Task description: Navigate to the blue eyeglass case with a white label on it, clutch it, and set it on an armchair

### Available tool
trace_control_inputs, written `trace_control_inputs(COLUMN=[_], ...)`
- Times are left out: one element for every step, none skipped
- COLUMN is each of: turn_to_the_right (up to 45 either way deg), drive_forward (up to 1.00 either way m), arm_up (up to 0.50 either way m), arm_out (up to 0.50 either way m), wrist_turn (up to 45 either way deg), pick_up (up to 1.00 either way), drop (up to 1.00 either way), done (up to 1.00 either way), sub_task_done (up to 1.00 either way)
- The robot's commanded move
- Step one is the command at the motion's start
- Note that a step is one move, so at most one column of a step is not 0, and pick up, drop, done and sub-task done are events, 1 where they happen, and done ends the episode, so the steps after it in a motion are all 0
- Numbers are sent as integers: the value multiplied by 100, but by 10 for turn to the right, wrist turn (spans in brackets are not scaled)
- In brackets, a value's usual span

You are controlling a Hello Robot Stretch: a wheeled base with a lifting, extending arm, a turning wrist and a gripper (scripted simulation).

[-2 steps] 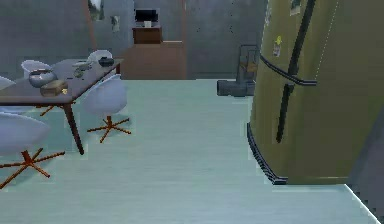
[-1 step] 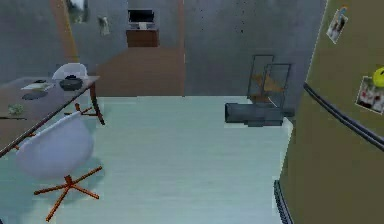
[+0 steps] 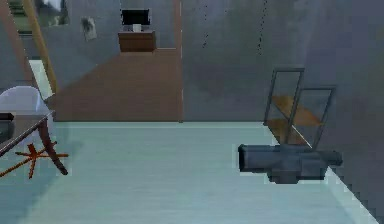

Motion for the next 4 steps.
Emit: trace_control_inputs(turn_to_the_right=[-240,0,0,-90], drive_forward=[0,95,95,0], arm_up=[0,0,0,0], arm_out=[0,0,0,0], wrist_turn=[0,0,0,0], pick_up=[0,0,0,0], drop=[0,0,0,0], done=[0,0,0,0], sub_task_done=[0,0,0,0])
